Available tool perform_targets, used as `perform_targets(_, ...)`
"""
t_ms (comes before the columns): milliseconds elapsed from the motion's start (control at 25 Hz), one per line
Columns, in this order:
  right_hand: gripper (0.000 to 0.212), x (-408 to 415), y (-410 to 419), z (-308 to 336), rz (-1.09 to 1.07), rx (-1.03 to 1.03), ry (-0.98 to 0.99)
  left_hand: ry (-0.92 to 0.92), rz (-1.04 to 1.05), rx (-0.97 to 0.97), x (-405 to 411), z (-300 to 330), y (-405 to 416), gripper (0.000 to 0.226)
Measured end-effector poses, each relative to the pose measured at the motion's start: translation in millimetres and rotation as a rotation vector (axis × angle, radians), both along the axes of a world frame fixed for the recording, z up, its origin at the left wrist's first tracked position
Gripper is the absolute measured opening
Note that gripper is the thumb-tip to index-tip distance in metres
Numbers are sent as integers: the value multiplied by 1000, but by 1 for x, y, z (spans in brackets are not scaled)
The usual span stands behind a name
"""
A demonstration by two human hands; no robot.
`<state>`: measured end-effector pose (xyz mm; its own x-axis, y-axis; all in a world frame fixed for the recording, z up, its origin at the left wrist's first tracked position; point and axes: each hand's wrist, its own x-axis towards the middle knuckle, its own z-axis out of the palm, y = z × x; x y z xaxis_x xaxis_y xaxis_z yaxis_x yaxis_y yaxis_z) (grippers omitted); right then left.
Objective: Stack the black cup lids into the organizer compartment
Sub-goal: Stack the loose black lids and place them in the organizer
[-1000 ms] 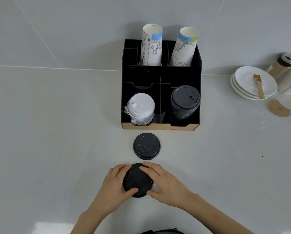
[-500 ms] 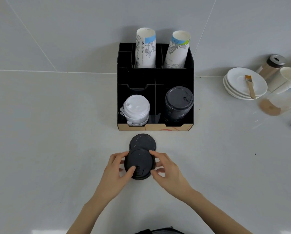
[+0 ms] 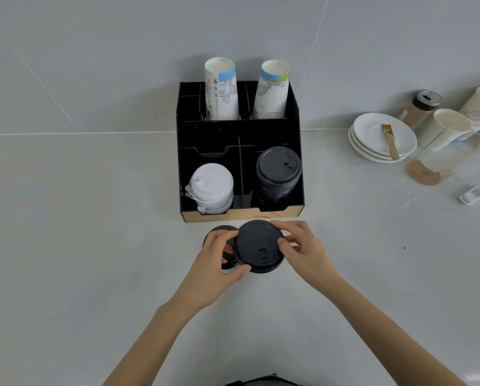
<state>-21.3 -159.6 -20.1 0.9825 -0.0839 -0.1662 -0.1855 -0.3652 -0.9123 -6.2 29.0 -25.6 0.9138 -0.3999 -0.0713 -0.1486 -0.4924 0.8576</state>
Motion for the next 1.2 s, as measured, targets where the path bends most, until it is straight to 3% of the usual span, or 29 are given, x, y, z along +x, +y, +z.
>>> perform_targets(120, 39, 1, -5, 6, 16, -9, -37, -1, 4, 10, 4, 2, -8, 61)
perform_targets(400, 23, 21, -25, 22, -14, -76, -138, -91, 42, 69, 22, 15, -32, 65)
perform_targets(720, 40, 73, -52, 55, 66, -311, -257, -260, 166, 108, 65, 35, -73, 66)
perform_targets(1200, 36, 137, -62, 54, 203, -421, -239, -214, 327, 121, 102, 23, -106, 73)
